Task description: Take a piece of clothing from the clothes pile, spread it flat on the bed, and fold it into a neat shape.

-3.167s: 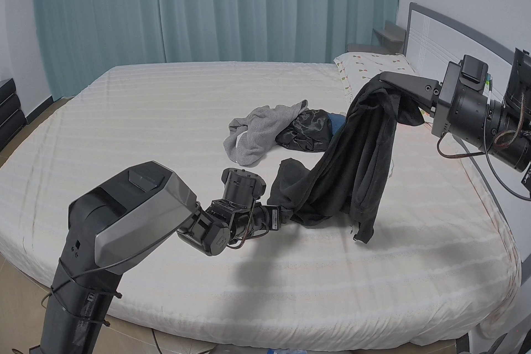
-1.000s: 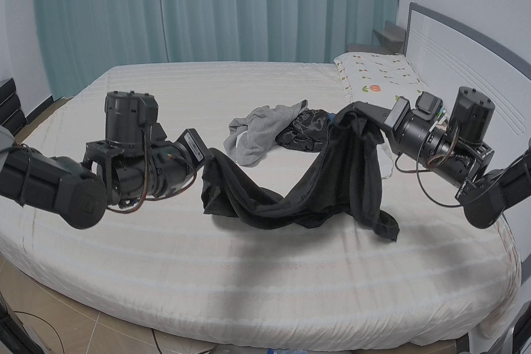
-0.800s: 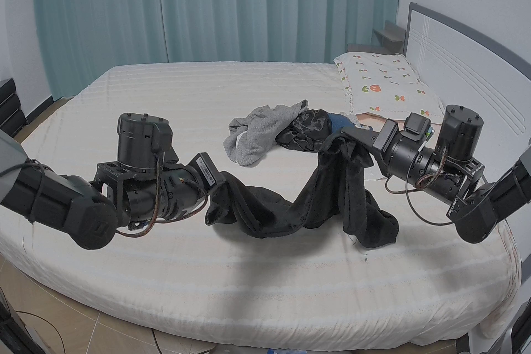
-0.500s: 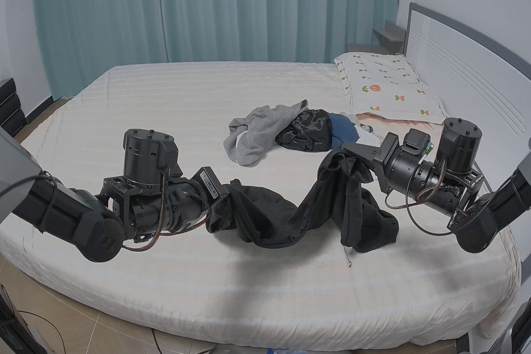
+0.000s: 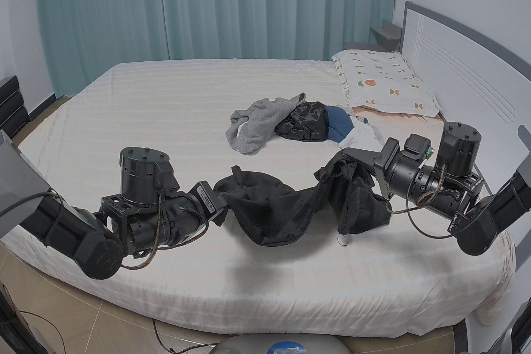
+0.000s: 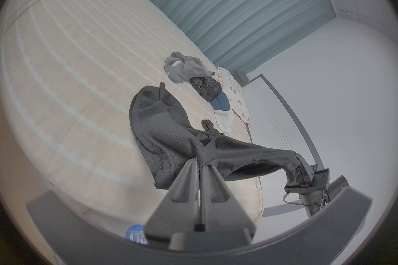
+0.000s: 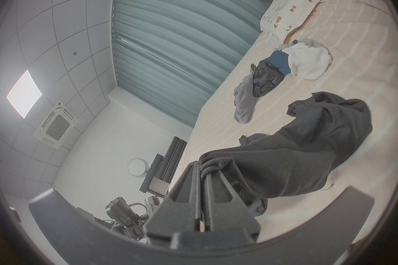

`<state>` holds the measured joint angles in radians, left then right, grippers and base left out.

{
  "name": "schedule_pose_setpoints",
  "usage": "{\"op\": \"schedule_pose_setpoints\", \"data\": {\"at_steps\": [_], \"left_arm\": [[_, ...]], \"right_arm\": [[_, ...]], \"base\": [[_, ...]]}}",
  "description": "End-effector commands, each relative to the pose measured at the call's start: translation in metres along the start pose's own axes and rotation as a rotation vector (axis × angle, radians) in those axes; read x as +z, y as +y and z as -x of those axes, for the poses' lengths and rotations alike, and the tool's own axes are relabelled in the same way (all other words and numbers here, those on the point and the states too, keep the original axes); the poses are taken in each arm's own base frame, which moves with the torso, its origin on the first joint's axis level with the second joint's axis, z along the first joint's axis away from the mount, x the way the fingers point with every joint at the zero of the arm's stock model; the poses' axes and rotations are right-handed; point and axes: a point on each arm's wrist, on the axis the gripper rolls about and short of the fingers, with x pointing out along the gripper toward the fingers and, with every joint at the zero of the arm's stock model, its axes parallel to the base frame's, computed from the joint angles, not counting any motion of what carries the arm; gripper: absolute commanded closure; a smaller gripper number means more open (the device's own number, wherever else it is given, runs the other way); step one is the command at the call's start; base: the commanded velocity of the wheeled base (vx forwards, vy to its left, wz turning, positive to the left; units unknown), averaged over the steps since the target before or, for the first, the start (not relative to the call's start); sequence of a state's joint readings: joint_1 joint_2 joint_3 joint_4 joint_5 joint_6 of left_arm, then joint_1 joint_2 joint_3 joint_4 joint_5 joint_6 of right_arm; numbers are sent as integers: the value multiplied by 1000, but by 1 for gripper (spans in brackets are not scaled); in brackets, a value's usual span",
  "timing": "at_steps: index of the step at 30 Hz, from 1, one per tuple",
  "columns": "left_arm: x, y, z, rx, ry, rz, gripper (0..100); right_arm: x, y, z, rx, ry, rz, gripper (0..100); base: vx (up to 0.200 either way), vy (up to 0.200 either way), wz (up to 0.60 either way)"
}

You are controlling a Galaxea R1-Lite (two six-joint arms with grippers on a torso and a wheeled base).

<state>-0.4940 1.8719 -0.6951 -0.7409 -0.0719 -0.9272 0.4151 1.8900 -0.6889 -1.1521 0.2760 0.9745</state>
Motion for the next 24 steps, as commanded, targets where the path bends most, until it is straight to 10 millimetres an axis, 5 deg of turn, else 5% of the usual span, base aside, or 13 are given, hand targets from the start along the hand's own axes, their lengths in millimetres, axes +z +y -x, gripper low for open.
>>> {"op": "schedule_pose_setpoints", "data": {"at_steps": [1, 24], "left_arm": [[0, 0, -1, 4, -1, 3, 100], [9, -6, 2, -21, -33, 88, 100]], "right_arm": [[0, -1, 0, -4, 0, -1, 100], [4, 1, -7, -62, -100, 41, 100]], "base": [[0, 0, 0], [0, 183, 0]]}}
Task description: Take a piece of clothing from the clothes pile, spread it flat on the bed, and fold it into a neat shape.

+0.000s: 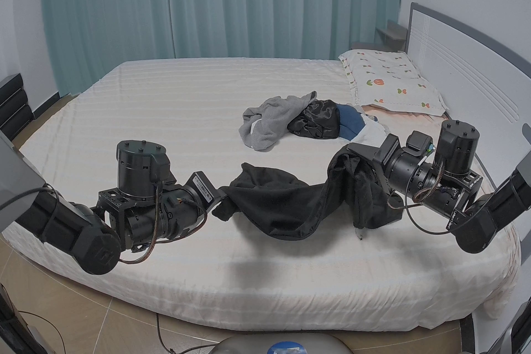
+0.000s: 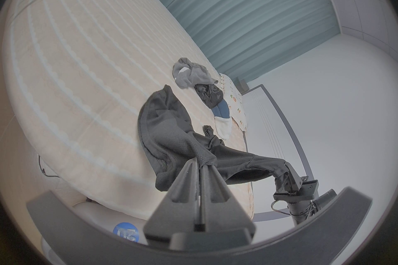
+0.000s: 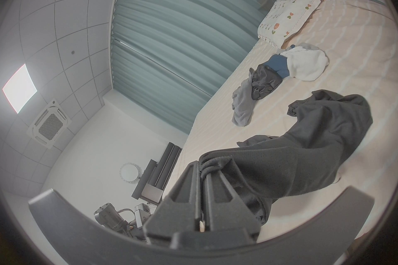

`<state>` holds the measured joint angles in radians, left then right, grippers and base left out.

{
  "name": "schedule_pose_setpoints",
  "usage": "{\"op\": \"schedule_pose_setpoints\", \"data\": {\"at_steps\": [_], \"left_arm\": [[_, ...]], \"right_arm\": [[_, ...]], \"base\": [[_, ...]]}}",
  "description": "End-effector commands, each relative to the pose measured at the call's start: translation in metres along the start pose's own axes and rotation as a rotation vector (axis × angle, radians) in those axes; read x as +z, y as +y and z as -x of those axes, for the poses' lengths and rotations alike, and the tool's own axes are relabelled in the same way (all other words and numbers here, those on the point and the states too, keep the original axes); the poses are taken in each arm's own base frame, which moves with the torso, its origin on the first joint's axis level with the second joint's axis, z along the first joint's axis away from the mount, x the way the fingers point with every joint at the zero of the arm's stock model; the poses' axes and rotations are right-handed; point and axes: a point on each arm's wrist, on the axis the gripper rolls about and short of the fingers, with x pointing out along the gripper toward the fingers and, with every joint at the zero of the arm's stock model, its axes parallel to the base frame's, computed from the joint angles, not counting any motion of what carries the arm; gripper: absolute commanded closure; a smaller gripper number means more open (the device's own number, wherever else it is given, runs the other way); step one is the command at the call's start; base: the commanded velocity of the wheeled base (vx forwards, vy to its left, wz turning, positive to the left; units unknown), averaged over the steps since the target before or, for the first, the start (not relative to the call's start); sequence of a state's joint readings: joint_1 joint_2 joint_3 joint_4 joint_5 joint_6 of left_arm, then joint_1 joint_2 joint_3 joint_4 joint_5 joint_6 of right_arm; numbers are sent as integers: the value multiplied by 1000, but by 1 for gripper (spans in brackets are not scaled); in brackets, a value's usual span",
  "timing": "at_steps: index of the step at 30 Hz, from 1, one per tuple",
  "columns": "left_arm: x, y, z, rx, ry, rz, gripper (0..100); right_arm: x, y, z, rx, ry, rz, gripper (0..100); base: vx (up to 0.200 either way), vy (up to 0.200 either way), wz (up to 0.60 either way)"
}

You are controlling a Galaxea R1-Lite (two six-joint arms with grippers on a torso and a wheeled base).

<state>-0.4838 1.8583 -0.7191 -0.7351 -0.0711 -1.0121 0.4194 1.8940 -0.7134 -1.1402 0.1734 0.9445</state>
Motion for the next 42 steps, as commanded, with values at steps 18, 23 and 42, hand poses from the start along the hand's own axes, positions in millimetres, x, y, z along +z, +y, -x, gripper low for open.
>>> {"op": "schedule_pose_setpoints", "data": {"at_steps": [18, 23, 42], "left_arm": [[5, -4, 6, -13, -27, 3, 100], [8, -5, 8, -17, -36, 5, 100], [13, -6, 11, -22, -54, 7, 100]], "right_arm": [[-2, -4, -13, -86, -93, 96, 100], [-1, -4, -14, -83, -98, 95, 100], [1, 0, -14, -55, -112, 95, 100]], "base": [[0, 200, 0], [0, 200, 0], [0, 200, 0]]}}
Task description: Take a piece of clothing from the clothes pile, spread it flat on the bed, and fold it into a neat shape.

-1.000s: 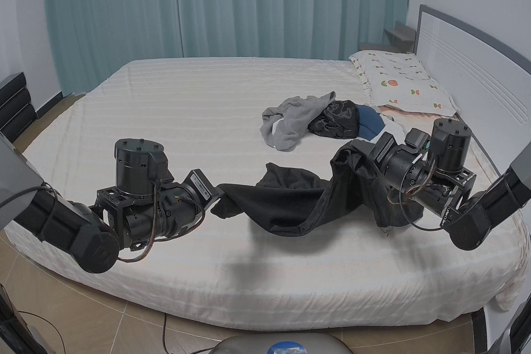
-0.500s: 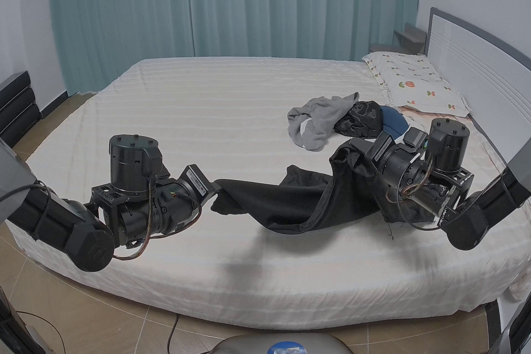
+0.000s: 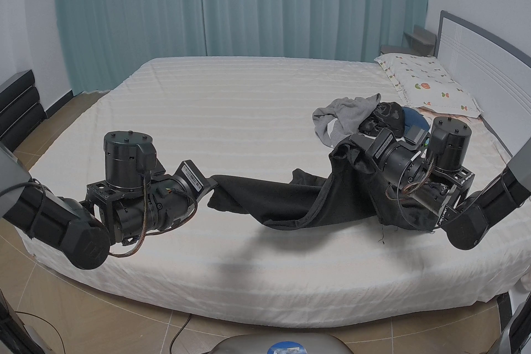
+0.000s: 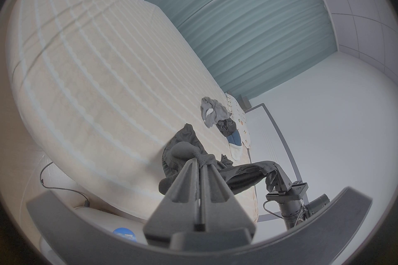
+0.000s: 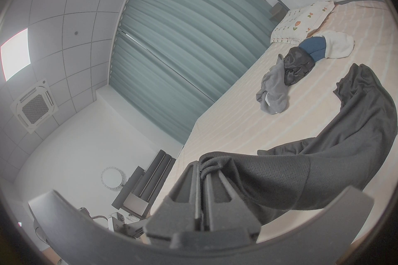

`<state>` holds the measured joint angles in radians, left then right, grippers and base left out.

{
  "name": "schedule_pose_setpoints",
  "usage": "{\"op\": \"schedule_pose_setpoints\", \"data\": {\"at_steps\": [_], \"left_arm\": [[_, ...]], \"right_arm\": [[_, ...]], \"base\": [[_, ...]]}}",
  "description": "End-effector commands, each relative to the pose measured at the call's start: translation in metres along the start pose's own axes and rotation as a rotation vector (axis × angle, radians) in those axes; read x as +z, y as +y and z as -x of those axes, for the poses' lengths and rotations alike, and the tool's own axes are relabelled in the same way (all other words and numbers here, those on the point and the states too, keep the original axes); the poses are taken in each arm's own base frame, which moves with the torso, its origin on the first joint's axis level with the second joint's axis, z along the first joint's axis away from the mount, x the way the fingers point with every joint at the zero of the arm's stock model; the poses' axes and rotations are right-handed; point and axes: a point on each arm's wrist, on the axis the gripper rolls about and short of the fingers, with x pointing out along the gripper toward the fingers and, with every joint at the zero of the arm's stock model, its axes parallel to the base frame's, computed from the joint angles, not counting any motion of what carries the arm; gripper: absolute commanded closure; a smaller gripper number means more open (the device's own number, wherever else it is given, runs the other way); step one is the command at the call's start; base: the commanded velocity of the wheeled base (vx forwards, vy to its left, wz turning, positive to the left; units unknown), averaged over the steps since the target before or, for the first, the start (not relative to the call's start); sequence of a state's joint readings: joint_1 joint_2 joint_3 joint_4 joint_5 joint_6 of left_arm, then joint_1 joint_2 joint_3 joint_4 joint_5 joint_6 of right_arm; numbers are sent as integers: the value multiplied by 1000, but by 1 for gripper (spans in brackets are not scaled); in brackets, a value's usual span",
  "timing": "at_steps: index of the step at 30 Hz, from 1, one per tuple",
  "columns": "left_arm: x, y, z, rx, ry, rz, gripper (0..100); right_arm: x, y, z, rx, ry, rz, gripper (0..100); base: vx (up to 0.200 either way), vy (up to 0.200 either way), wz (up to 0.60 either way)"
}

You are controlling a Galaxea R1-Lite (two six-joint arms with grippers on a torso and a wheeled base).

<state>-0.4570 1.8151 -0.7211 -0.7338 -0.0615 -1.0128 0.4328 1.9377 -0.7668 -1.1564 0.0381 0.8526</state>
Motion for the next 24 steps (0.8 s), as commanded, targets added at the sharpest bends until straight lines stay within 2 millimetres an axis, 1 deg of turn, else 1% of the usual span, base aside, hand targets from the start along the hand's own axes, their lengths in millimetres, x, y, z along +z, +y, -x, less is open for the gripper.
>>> {"op": "schedule_pose_setpoints", "data": {"at_steps": [1, 9, 22, 24], "left_arm": [[0, 0, 0, -2, -2, -1, 100], [0, -1, 1, -4, -2, -1, 100], [1, -1, 1, -3, -4, -2, 100], [2, -1, 3, -6, -11, -2, 100]], "right_arm": [[0, 0, 0, 3, 2, 0, 100], [-3, -2, -2, 0, 13, -4, 100], [1, 5, -2, 21, 0, -3, 100], [4, 8, 0, 27, -12, -1, 100]], "base": [[0, 200, 0], [0, 200, 0], [0, 200, 0], [0, 200, 0]]}}
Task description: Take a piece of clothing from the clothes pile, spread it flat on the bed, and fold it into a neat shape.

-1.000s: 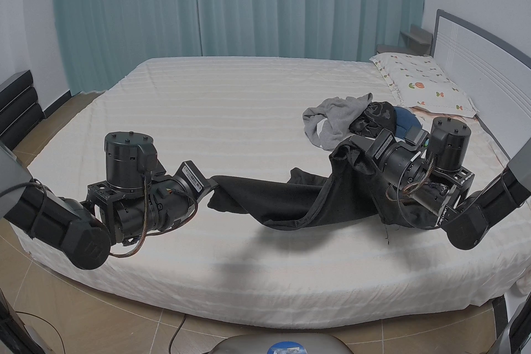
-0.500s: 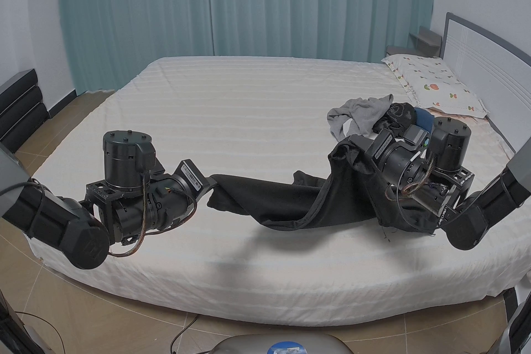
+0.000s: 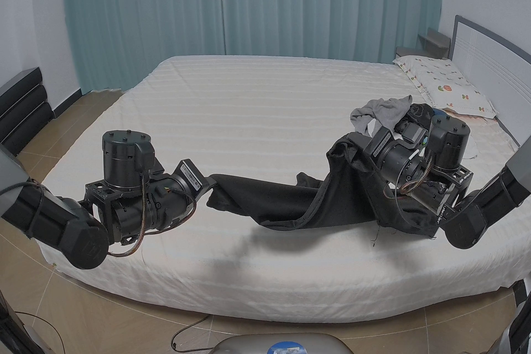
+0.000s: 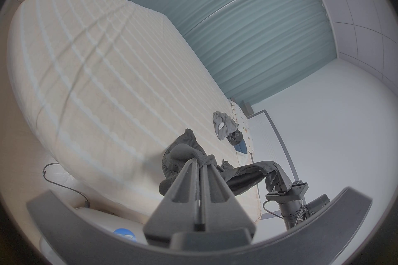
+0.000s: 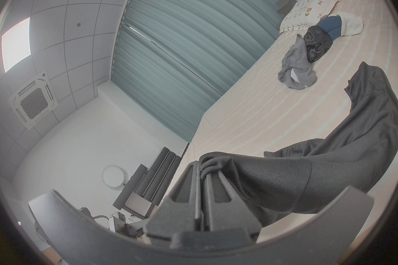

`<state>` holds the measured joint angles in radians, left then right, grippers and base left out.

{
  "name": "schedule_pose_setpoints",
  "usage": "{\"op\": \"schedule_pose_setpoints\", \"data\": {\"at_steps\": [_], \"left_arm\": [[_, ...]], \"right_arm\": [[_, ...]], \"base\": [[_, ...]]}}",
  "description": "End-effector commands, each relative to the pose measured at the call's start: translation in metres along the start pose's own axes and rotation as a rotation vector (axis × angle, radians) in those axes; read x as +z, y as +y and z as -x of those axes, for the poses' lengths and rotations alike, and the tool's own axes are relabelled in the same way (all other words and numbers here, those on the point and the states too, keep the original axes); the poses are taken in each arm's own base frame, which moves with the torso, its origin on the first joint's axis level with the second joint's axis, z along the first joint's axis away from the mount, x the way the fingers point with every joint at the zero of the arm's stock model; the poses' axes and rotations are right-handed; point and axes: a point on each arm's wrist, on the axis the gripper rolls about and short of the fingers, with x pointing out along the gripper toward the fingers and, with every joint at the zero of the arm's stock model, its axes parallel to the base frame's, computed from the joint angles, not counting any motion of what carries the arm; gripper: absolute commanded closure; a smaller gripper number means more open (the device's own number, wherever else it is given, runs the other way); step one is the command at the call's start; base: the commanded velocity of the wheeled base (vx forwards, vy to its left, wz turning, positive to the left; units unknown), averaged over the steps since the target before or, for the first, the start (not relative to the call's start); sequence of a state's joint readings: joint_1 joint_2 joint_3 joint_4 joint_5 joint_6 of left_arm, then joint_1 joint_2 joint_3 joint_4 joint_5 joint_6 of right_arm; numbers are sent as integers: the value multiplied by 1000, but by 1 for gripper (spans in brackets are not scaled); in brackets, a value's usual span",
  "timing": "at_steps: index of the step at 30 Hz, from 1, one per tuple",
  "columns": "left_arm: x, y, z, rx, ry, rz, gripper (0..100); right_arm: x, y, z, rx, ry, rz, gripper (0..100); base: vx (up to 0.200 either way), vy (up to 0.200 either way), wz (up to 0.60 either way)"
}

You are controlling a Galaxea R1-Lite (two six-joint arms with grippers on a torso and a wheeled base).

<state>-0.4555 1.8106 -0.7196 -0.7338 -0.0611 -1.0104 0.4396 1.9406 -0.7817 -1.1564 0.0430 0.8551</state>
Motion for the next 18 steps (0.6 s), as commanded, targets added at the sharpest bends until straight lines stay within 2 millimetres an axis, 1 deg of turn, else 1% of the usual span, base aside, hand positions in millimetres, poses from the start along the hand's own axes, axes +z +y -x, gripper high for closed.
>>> {"op": "schedule_pose_setpoints", "data": {"at_steps": [1, 3, 4, 6, 12, 18], "left_arm": [[4, -2, 3, -7, -14, 1, 100], [7, -3, 6, -12, -26, 2, 100], [9, -5, 10, -21, -39, 1, 100], [10, -6, 13, -23, -44, 0, 100], [8, -6, 11, -18, -35, -6, 100], [4, -5, 12, 2, -9, -17, 100]], "right_arm": [[6, 6, 4, 18, -19, 2, 100], [9, 9, 6, 26, -23, 2, 100], [12, 12, 8, 33, -32, 4, 100], [13, 12, 10, 30, -35, 6, 100], [23, 10, 17, 15, -57, 7, 100], [21, 5, 27, -11, -49, 5, 100]], "base": [[0, 200, 0], [0, 200, 0], [0, 0, 0], [0, 0, 0], [0, 0, 0], [0, 0, 0]]}}
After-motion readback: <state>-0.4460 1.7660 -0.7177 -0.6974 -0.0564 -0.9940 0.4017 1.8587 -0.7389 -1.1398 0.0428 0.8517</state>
